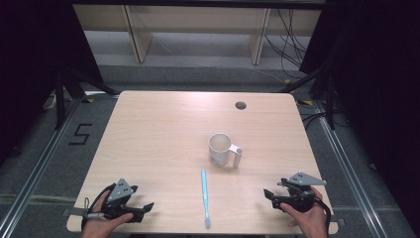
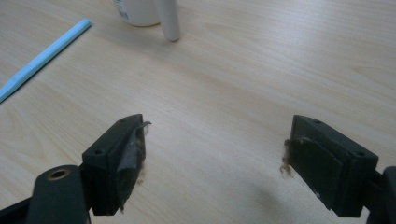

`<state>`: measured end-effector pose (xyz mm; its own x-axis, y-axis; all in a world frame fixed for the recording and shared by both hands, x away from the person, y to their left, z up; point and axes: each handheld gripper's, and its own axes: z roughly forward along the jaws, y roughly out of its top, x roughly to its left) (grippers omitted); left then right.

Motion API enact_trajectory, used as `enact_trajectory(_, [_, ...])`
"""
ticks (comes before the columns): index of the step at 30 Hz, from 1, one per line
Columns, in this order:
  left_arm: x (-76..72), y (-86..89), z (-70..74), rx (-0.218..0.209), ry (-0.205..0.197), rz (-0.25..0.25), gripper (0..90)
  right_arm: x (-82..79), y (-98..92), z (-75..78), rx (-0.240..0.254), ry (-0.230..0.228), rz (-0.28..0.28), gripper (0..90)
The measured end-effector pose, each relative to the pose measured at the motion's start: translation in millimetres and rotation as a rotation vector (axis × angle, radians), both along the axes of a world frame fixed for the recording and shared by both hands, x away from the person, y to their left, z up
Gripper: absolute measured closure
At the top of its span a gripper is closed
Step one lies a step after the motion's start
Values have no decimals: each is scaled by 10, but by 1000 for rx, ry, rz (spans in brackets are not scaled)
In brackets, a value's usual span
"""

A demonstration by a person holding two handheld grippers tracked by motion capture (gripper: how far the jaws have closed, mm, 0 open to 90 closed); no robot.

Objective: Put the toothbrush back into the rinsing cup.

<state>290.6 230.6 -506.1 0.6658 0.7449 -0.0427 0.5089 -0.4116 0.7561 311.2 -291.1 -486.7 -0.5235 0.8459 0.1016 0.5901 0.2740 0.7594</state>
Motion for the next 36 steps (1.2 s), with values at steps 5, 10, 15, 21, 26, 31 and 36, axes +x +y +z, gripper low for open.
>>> enact_trajectory(5, [-4,-6,0,-6,-1,7,157,-9,29,12,15,-2,33,339])
enact_trajectory(10, [-13,-9,-5,-24,-3,21,157,-17,82,43,15,7,67,418])
enact_trajectory(15, [-16,0,-2,-16,-3,15,157,-24,197,103,10,-7,118,551])
enact_trajectory(21, [-12,2,-3,-24,-4,23,157,-15,312,183,10,-53,167,764])
enact_trajectory(26, [-6,0,-4,-27,-4,27,157,-1,453,241,8,-88,234,874])
enact_trajectory(31, [4,8,-1,-16,-6,29,157,15,656,316,10,-99,284,900])
enact_trajectory(36, [8,3,4,-19,-7,28,157,59,833,307,-1,-96,326,900])
